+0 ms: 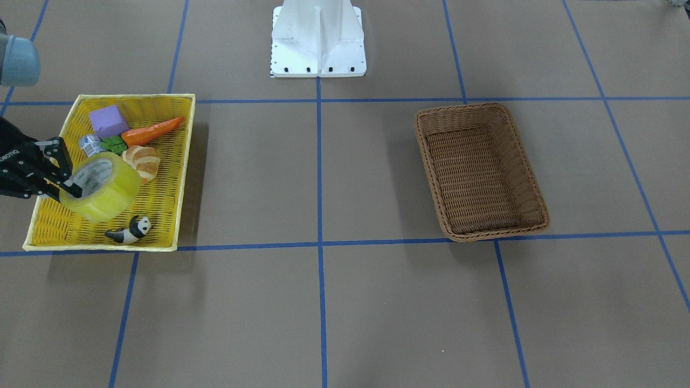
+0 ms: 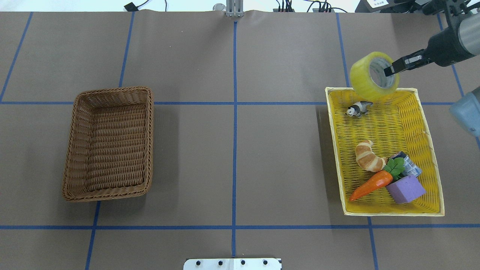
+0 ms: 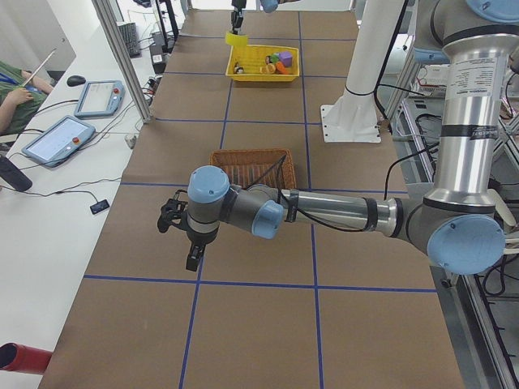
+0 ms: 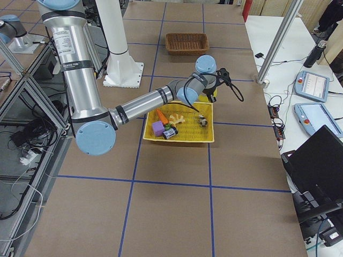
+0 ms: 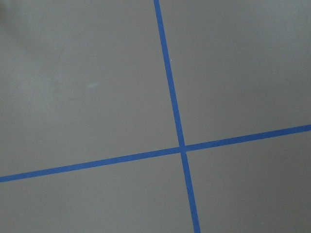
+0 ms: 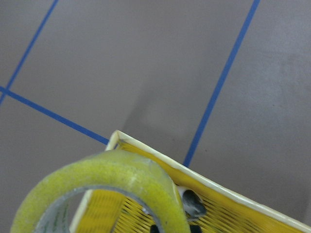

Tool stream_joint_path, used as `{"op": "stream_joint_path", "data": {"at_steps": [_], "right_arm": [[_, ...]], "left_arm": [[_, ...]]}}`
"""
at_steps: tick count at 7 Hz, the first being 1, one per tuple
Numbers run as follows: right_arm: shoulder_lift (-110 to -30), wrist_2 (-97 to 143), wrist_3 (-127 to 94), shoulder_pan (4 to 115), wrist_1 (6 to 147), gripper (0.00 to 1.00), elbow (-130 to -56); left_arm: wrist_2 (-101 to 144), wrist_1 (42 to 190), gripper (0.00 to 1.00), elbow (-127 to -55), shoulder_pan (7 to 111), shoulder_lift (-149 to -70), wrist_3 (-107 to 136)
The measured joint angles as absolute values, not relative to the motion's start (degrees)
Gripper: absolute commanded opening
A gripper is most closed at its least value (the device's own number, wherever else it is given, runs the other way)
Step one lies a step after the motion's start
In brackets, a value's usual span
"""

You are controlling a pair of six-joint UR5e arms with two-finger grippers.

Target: Move tape to another basket

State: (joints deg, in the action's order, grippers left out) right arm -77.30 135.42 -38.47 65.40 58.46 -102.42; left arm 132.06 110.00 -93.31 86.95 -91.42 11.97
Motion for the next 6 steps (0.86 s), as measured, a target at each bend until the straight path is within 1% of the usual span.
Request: {"op": "stream_joint_path", "data": {"at_steps": [2,6], "right_arm": [[-76.2,135.3,-55.3,62.9,47.0,0.0,-102.2],[-73.1,135.1,-83.2,56.4,30.2,0.0,-102.3]], "left_arm": [[134.5,128.4,0.98,-93.2,80.9,-92.1,34.9],[134.6,158.4,0.95,-93.2,71.9,-99.3,87.9]]}}
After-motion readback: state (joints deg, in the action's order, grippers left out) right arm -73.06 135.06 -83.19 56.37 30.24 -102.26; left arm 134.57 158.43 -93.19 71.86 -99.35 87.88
